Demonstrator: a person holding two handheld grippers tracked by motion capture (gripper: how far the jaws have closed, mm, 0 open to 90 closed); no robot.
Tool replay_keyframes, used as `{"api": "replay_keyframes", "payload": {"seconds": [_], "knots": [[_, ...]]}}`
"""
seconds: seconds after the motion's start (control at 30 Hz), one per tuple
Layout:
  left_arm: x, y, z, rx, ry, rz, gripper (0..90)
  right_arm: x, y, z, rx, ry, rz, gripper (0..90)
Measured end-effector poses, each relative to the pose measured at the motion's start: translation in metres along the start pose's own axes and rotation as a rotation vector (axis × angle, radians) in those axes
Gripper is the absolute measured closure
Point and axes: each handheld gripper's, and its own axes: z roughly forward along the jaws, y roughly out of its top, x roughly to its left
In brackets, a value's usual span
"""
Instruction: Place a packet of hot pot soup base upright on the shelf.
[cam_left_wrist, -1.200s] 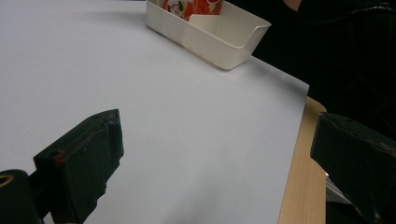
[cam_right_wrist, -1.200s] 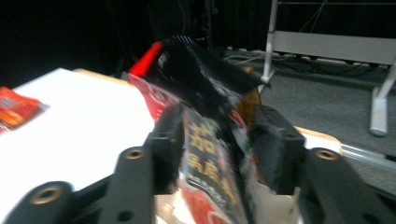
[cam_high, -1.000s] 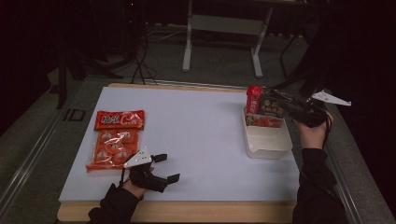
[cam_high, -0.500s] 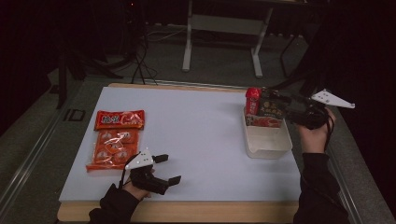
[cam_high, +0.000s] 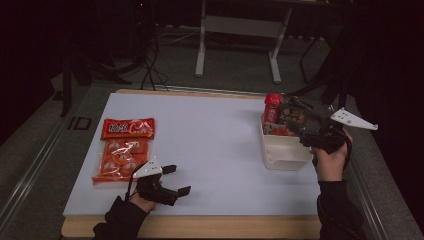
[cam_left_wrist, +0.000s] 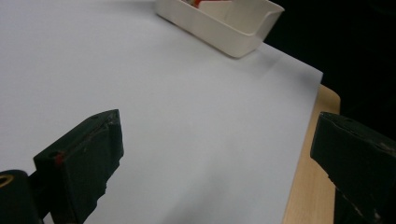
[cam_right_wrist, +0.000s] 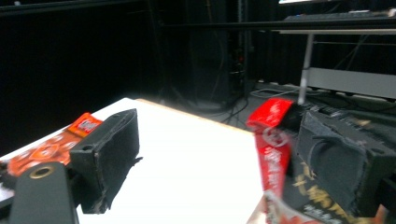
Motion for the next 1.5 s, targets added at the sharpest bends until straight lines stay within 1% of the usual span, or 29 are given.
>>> {"api": "replay_keyframes", "payload": {"seconds": [0.17, 0.2, 0.27, 0.3, 0.37, 0.43, 0.5, 0.57, 0.6, 0.63, 0.7, 0.73, 0.9, 0.93, 0.97, 1.0, 1.03, 1.07, 1.1, 1.13, 1.17, 1.2, 1.23, 1.27, 1.33, 1.37, 1.43, 1.47, 1.5], "knots": [[0.005, 0.004, -0.006, -0.008, 0.011, -0.026, 2.9, 0.019, -0.014, 0.001, 0.021, 0.072, -0.001, 13.5], [0.005, 0.005, -0.007, -0.007, 0.021, -0.025, 2.9, 0.023, -0.016, 0.001, 0.025, 0.083, -0.005, 13.5], [0.006, 0.007, -0.011, -0.006, 0.023, -0.021, 2.9, 0.030, -0.021, 0.000, 0.026, 0.109, -0.014, 13.5], [0.007, 0.009, -0.013, -0.003, 0.021, -0.017, 2.9, 0.034, -0.022, -0.002, 0.023, 0.111, -0.024, 13.5], [0.007, 0.011, -0.017, 0.002, 0.036, 0.001, 3.0, 0.040, -0.025, -0.003, 0.024, 0.121, -0.040, 13.5], [0.009, 0.015, -0.021, 0.007, 0.035, 0.004, 3.6, 0.045, -0.028, -0.004, 0.039, 0.124, -0.063, 13.6], [0.012, 0.019, -0.026, 0.006, 0.046, 0.016, 4.7, 0.051, -0.032, -0.005, 0.048, 0.141, -0.070, 13.6], [0.015, 0.023, -0.031, 0.011, 0.063, 0.015, 4.8, 0.055, -0.037, -0.006, 0.054, 0.158, -0.068, 13.5], [0.018, 0.024, -0.034, 0.015, 0.066, 0.015, 4.8, 0.057, -0.039, -0.006, 0.061, 0.156, -0.074, 13.5], [0.020, 0.026, -0.037, 0.019, 0.082, 0.020, 4.8, 0.059, -0.041, -0.007, 0.064, 0.152, -0.080, 13.5], [0.024, 0.029, -0.043, 0.021, 0.094, 0.019, 4.9, 0.062, -0.045, -0.009, 0.065, 0.171, -0.067, 13.5], [0.026, 0.030, -0.047, 0.020, 0.109, 0.022, 5.0, 0.064, -0.047, -0.010, 0.067, 0.172, -0.066, 13.5], [0.039, 0.033, -0.065, 0.001, 0.151, 0.017, 7.8, 0.072, -0.056, -0.014, 0.079, 0.193, -0.077, 13.5], [0.039, 0.033, -0.065, 0.001, 0.151, 0.017, 9.9, 0.072, -0.056, -0.014, 0.079, 0.193, -0.077, 13.5], [0.042, 0.033, -0.070, -0.006, 0.161, 0.020, 11.3, 0.075, -0.059, -0.015, 0.086, 0.206, -0.074, 13.5], [0.046, 0.033, -0.077, -0.011, 0.183, 0.025, 12.5, 0.076, -0.060, -0.015, 0.092, 0.210, -0.074, 13.5], [0.046, 0.033, -0.077, -0.011, 0.183, 0.025, 15.4, 0.076, -0.060, -0.015, 0.092, 0.210, -0.074, 13.5], [0.048, 0.033, -0.082, -0.023, 0.189, 0.023, 15.4, 0.077, -0.061, -0.016, 0.091, 0.214, -0.072, 13.5], [0.050, 0.033, -0.085, -0.028, 0.202, 0.019, 23.7, 0.079, -0.064, -0.017, 0.093, 0.223, -0.067, 13.5], [0.053, 0.032, -0.091, -0.020, 0.222, 0.018, 28.0, 0.080, -0.065, -0.018, 0.094, 0.227, -0.061, 13.5], [0.054, 0.032, -0.094, -0.018, 0.247, 0.022, 30.7, 0.081, -0.067, -0.019, 0.093, 0.234, -0.058, 13.5], [0.054, 0.032, -0.094, -0.018, 0.247, 0.022, 31.5, 0.082, -0.069, -0.019, 0.094, 0.241, -0.056, 13.5], [0.059, 0.031, -0.101, -0.032, 0.267, 0.004, 32.7, 0.083, -0.070, -0.020, 0.099, 0.245, -0.058, 13.5], [0.059, 0.031, -0.101, -0.032, 0.267, 0.004, 34.5, 0.084, -0.071, -0.020, 0.101, 0.251, -0.058, 13.5], [0.063, 0.031, -0.107, -0.036, 0.306, 0.002, 37.2, 0.086, -0.072, -0.021, 0.102, 0.255, -0.061, 13.5], [0.067, 0.032, -0.112, -0.035, 0.343, -0.001, 37.5, 0.086, -0.072, -0.021, 0.101, 0.255, -0.065, 13.5], [0.072, 0.032, -0.117, -0.036, 0.387, -0.005, 44.1, 0.087, -0.073, -0.022, 0.096, 0.254, -0.065, 13.5], [0.072, 0.032, -0.117, -0.036, 0.387, -0.005, 44.1, 0.087, -0.073, -0.022, 0.096, 0.254, -0.065, 13.5], [0.074, 0.033, -0.118, -0.032, 0.408, -0.008, 44.1, 0.087, -0.073, -0.022, 0.098, 0.255, -0.067, 13.5]]}}
